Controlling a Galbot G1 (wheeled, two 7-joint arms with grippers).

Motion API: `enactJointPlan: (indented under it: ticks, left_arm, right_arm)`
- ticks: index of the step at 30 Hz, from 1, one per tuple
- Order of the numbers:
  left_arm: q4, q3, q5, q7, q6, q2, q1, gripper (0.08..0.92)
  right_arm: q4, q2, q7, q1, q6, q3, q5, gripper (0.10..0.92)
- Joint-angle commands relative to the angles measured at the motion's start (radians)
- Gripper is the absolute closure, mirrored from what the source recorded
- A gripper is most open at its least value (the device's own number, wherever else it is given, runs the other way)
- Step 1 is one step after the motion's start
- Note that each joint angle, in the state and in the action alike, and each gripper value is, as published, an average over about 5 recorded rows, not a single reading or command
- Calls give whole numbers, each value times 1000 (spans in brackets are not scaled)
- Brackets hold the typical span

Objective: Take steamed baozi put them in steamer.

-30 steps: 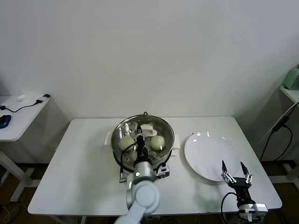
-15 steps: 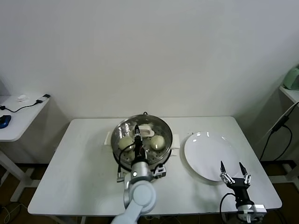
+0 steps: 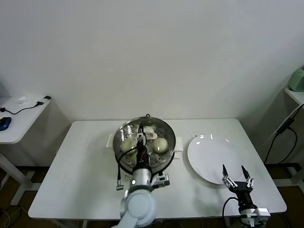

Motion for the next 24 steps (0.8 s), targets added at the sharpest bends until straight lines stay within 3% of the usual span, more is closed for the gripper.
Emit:
enactJointPlan:
  ticks: [1,6,8,12,15,19,24]
  left_arm:
    - [-237,-97,-433,-135,-213,68,128,378]
    - [-291,-341,-1010,-356,-417,88,191,236]
    - [-291,-485,-1244,-400,-498,94,217,202]
    - [-264,-756,-1670,-351,-559,147,292,179]
    - [-188,-868,-1869,-293,-619,216,355,177]
    - [-50,-860,-1939,-251,-716,262,408,177]
    - [88,-773,-1929,-229,-791,240,418,177]
  right_arm:
    - [15,-10,12,2,-15,-11,-7,203]
    - [17,-10,10,8,7,-16,-15,203]
    - [18,-9,9,11,15,-15,-27,203]
    - [22,-10,10,14,24,-15,-40,203]
    - [18,-9,10,16,27,-16,-42,203]
    - [-2,-5,10,25,33,-22,-42,203]
    - [-20,-4,15,32,32,-30,-41,203]
